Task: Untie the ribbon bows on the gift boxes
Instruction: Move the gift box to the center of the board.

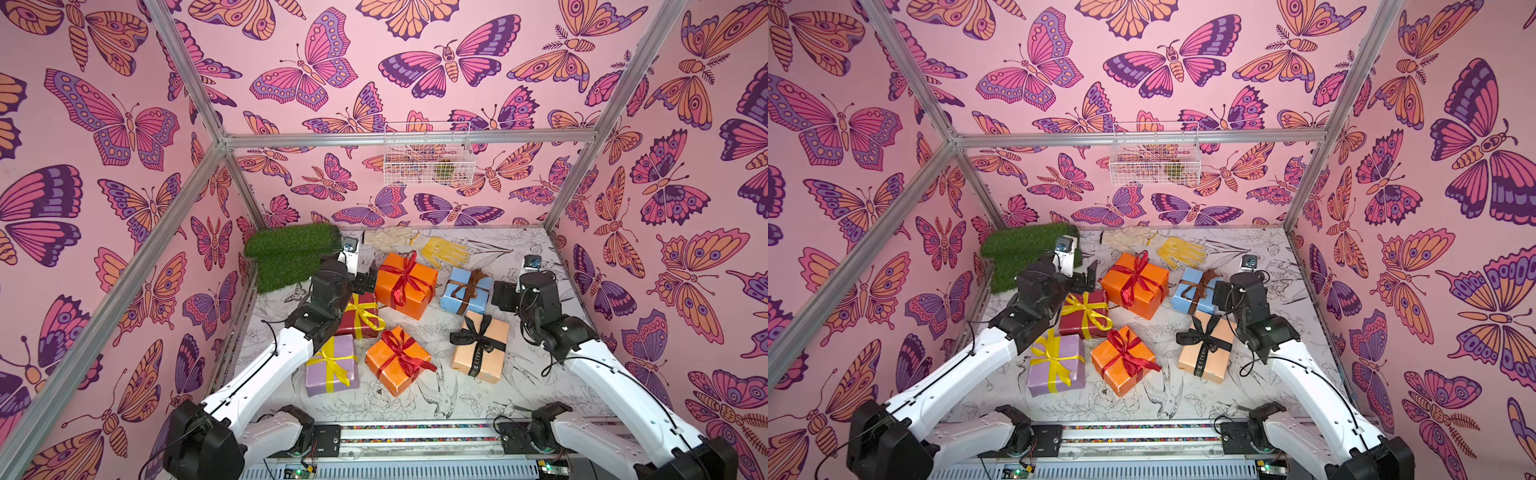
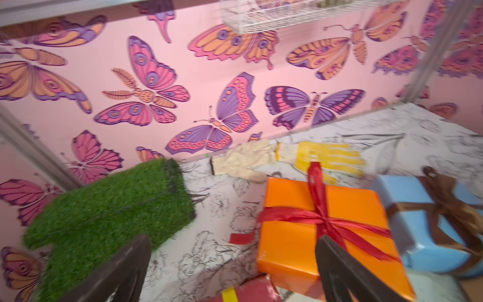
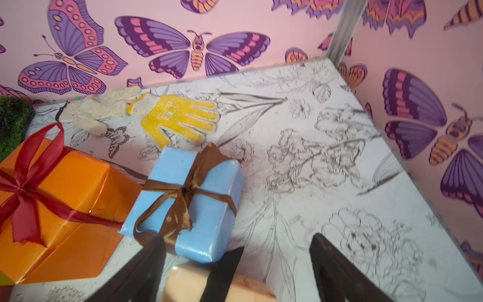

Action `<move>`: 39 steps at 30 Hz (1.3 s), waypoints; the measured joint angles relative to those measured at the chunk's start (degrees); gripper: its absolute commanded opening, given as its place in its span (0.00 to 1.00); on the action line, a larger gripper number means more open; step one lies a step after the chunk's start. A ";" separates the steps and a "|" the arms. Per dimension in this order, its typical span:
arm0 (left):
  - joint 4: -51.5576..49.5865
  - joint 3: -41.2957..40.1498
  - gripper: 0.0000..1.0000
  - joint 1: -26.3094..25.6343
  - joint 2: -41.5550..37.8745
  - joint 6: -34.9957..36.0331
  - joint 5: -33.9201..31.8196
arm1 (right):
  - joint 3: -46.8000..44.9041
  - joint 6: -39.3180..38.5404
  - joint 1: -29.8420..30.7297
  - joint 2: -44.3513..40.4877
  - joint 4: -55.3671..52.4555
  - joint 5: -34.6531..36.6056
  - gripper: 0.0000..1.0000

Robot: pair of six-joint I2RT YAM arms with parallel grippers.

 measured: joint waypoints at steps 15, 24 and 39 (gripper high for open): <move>-16.55 9.70 0.97 -17.68 2.16 -7.02 8.17 | -10.36 18.45 0.42 -3.54 -14.43 -9.81 0.71; -16.48 9.68 0.95 -21.35 8.61 -9.18 10.99 | -12.33 20.52 0.44 2.60 -10.58 -14.43 0.66; -13.18 5.81 0.89 -21.79 10.60 -13.25 13.64 | -13.73 18.91 0.85 8.09 0.70 -28.00 0.52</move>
